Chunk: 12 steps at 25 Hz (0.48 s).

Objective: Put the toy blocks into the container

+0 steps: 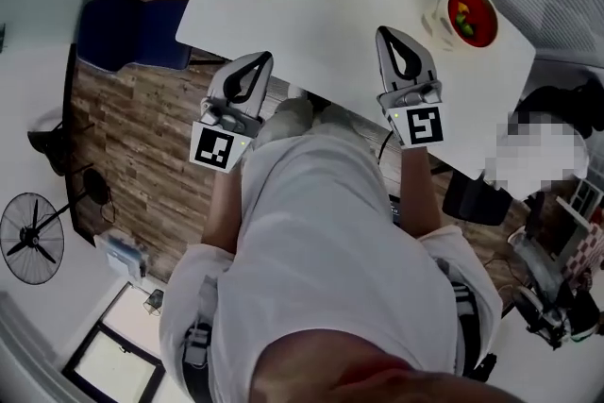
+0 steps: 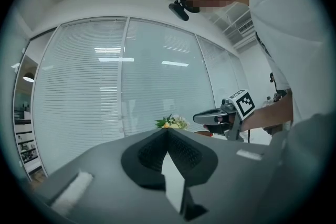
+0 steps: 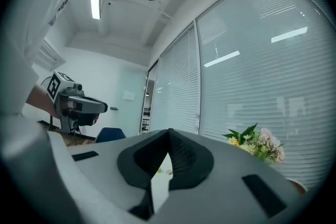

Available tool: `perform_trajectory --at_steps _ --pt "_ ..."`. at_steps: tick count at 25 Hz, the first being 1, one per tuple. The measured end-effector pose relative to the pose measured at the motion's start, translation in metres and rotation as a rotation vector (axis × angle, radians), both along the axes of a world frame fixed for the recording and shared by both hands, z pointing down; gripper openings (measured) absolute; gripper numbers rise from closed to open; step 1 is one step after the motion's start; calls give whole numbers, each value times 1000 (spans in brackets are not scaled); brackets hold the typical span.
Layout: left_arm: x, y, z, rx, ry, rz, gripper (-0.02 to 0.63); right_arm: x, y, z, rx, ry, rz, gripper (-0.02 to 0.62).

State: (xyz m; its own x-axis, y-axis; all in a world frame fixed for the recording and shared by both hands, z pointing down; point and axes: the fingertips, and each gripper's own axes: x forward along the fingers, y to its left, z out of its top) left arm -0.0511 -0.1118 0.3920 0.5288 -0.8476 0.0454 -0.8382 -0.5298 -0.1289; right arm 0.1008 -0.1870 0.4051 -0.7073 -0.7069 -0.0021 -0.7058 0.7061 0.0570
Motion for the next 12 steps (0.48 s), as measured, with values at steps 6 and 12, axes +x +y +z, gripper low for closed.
perform_trajectory --at_steps 6,12 --pt "-17 37 -5 36 51 -10 -2 -28 52 -7 19 -16 -15 0" --pt "-56 87 -5 33 75 25 -2 -58 113 -6 20 47 29 0"
